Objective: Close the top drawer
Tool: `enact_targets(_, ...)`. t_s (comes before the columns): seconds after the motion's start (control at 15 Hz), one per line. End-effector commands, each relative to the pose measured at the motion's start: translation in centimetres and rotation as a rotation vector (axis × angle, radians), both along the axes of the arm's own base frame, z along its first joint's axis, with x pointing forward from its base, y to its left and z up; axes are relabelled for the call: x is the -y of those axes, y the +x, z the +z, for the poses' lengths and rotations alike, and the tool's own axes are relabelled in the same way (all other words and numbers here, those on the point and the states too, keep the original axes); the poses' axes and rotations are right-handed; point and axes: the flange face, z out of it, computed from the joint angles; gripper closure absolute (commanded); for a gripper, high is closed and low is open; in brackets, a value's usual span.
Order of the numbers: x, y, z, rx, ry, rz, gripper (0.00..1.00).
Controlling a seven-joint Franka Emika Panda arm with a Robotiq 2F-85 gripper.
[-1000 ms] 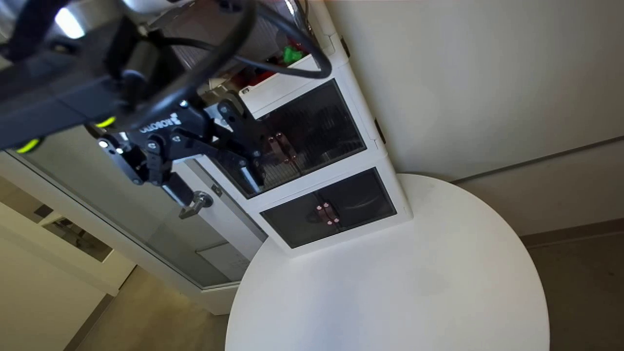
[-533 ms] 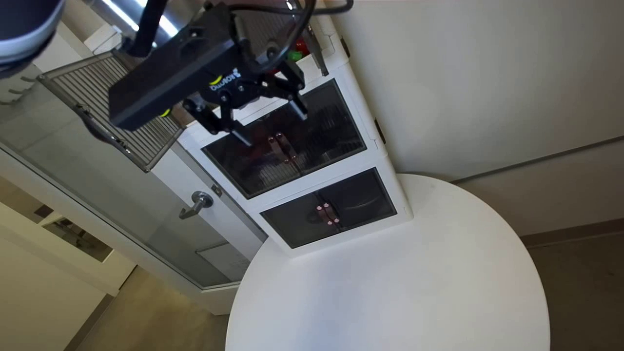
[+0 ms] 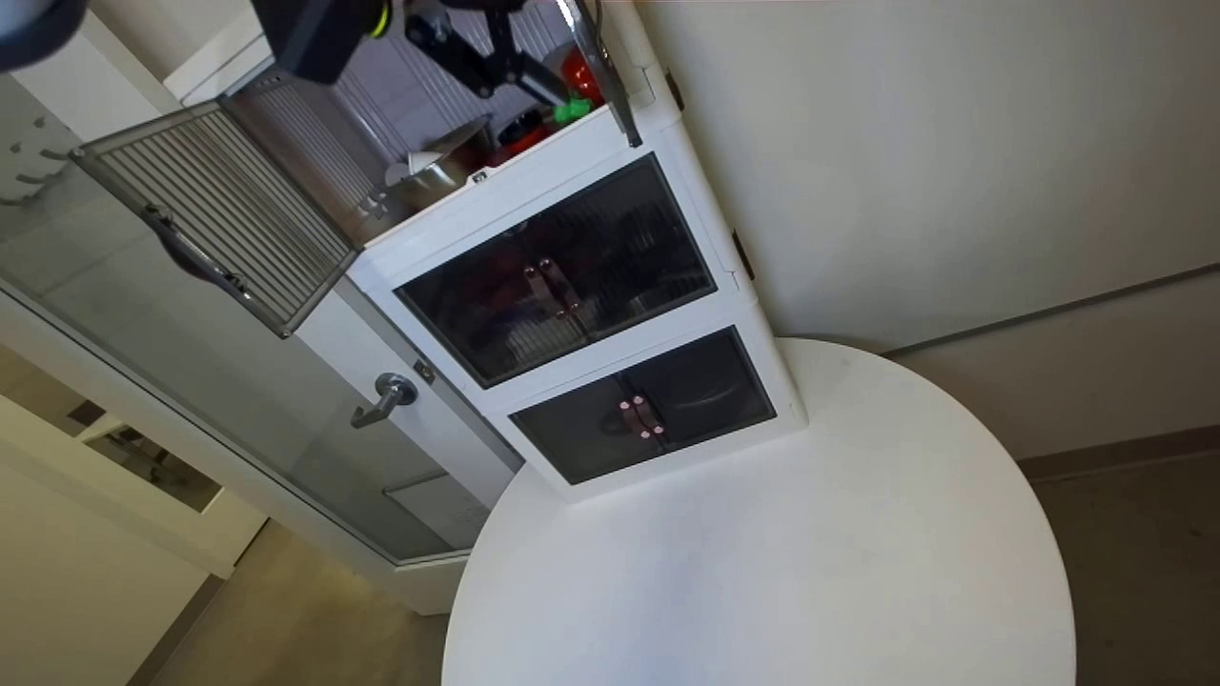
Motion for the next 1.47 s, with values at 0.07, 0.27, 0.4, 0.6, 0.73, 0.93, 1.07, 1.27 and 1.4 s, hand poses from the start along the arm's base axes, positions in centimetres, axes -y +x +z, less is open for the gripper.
enact_targets(0.07,3.3,-0.5,3.2,0.102,-0.002,-0.088,0.0)
enact_targets(0.27,4.3,-0.6,4.2,0.194,0.015,-0.17,0.0)
enact_targets(0.4,4.3,-0.4,4.5,0.252,0.009,-0.2,0.0)
enact_targets(0.6,3.9,0.2,4.6,0.313,-0.003,-0.215,0.0)
enact_targets(0.73,3.6,0.6,4.4,0.334,-0.01,-0.215,0.26)
enact_targets(0.93,3.2,1.1,3.8,0.338,-0.019,-0.21,0.49)
enact_targets(1.07,2.9,1.3,3.4,0.334,-0.031,-0.205,0.63)
enact_targets(1.27,2.6,1.3,3.3,0.328,-0.041,-0.197,0.88)
enact_targets(1.4,2.3,1.2,3.4,0.326,-0.04,-0.186,0.99)
